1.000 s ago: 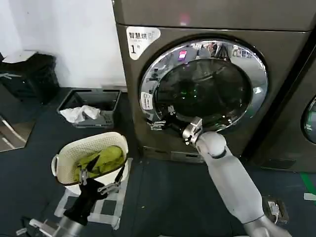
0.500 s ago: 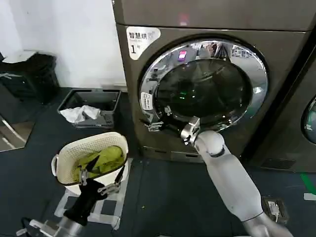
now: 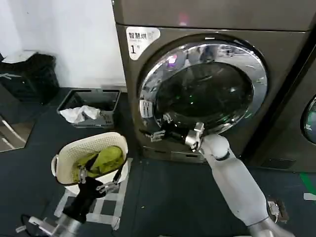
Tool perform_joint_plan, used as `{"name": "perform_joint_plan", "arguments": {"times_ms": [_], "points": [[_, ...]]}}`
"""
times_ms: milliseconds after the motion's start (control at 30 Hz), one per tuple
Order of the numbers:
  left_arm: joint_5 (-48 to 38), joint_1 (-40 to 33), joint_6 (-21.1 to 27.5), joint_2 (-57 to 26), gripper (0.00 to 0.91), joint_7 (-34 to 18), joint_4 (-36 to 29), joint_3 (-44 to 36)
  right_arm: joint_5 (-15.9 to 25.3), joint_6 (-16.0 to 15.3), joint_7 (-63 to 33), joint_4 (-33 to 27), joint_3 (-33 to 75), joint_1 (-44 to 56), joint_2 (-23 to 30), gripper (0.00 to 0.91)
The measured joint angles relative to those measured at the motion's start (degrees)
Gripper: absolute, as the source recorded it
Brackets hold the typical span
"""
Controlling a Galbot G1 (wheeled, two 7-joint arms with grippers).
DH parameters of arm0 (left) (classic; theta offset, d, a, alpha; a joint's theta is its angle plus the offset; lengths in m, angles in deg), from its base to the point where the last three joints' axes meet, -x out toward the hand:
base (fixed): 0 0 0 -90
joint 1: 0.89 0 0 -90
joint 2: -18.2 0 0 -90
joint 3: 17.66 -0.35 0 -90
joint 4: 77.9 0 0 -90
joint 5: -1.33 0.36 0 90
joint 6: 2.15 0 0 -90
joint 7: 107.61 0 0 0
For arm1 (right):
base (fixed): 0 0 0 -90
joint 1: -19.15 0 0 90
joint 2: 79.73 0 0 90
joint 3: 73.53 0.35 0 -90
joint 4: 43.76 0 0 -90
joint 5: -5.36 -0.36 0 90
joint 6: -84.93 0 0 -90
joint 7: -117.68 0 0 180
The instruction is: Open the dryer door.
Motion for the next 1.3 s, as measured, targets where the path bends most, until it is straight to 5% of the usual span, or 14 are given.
{"name": "perform_joint_plan", "arguments": {"times_ms": [1300], "points": [[-18.71,-17.47,4.74,-18.14,0.907,-3.70,9.67,-0.35,-5.85,0.91,17.95,11.15,6.90,12.23,-10.76,0.907]]}}
